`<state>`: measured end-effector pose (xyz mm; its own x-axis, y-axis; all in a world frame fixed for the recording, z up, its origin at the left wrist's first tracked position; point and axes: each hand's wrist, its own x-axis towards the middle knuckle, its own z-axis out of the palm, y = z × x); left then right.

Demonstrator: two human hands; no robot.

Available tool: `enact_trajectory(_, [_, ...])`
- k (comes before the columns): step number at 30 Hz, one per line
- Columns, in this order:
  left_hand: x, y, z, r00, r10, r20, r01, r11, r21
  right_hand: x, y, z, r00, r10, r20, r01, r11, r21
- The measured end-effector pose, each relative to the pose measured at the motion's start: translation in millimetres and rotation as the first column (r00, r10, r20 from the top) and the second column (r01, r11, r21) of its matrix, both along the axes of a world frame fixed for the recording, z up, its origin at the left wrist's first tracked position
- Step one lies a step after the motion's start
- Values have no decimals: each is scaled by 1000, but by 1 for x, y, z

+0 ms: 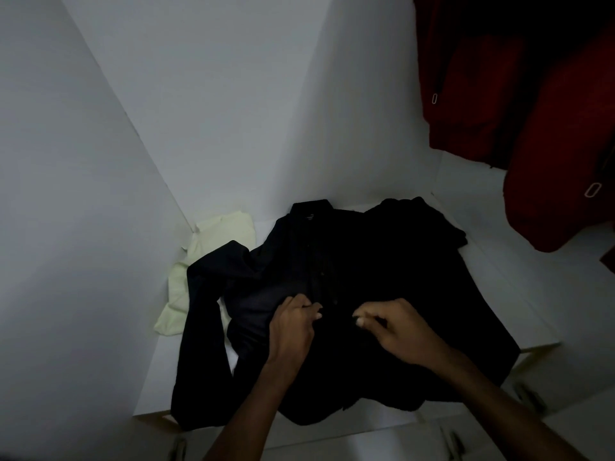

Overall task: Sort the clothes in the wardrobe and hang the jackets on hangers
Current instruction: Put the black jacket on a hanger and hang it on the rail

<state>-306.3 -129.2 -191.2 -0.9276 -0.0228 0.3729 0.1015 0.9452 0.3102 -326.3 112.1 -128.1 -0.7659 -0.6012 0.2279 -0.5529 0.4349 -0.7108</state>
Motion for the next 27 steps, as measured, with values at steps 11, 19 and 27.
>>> enact_trajectory(11, [7,1,13,977,-23,-212,32,999,36,-42,-19,-23,987,-38,-155,88,938,334])
enact_trajectory(19, [20,5,6,947,6,-322,25,995,92,-57,-17,-33,969,142,-201,-80,955,286])
enact_trajectory(27, [14,10,22,954,-33,-298,93,977,190,-41,-40,-53,917,-76,-392,137,982,130])
